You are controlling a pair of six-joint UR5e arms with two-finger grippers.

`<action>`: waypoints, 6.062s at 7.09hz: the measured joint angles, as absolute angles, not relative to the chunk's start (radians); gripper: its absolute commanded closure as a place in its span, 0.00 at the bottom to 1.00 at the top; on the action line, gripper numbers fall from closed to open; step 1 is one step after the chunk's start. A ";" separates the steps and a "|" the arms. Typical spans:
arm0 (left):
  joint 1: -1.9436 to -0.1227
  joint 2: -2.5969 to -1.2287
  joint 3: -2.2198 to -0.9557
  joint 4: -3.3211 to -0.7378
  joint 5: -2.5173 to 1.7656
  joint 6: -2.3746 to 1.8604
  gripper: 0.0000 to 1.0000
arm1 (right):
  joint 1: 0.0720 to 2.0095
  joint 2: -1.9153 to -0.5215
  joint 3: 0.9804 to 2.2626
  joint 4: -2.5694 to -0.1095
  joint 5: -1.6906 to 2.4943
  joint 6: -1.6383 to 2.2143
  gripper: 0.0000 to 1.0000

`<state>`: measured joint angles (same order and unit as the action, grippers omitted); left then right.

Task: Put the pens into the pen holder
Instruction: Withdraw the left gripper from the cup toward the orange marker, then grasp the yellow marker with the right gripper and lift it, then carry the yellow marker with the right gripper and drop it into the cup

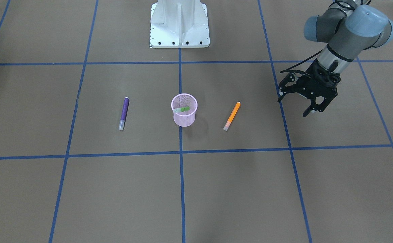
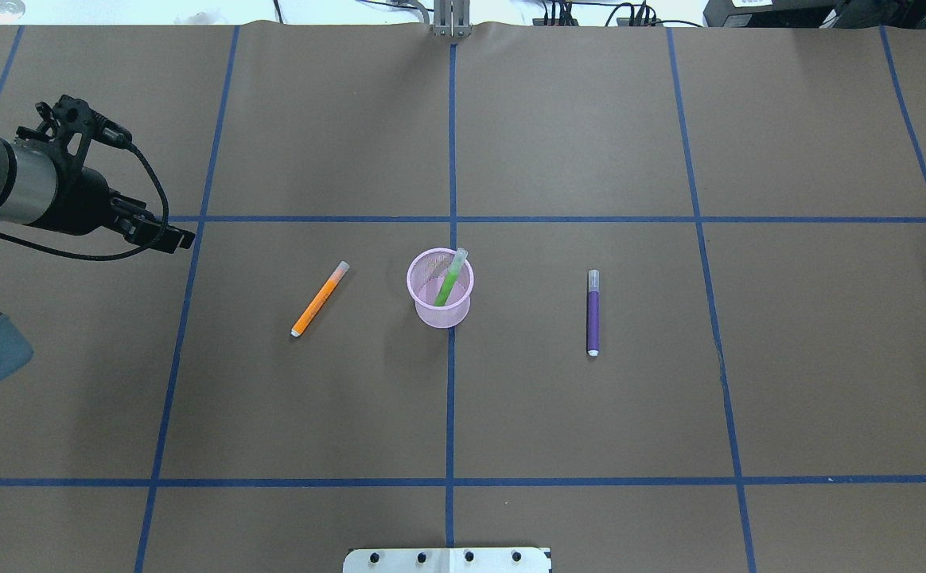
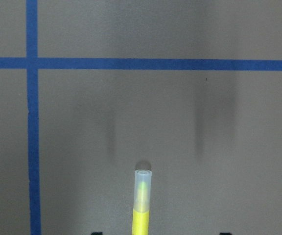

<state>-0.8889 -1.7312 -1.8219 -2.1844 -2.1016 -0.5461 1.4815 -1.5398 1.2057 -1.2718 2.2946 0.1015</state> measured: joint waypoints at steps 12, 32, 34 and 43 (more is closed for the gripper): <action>-0.890 -1.730 -1.827 -2.186 -2.105 -0.546 0.01 | 1.410 -1.540 1.157 -1.270 2.287 0.156 0.23; -0.890 -1.717 -1.830 -2.192 -2.105 -0.546 0.01 | 1.402 -1.519 1.110 -1.273 2.290 0.156 1.00; -0.890 -1.715 -1.830 -2.193 -2.105 -0.546 0.01 | 1.402 -1.517 1.105 -1.274 2.291 0.156 1.00; -0.893 -1.714 -1.843 -2.196 -2.106 -0.547 0.01 | 1.168 -1.497 1.536 -0.727 2.149 0.660 1.00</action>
<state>-0.8928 -1.7135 -1.8430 -2.1963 -2.1063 -0.5471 1.1682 -1.4969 1.5361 -0.7267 2.1487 0.6596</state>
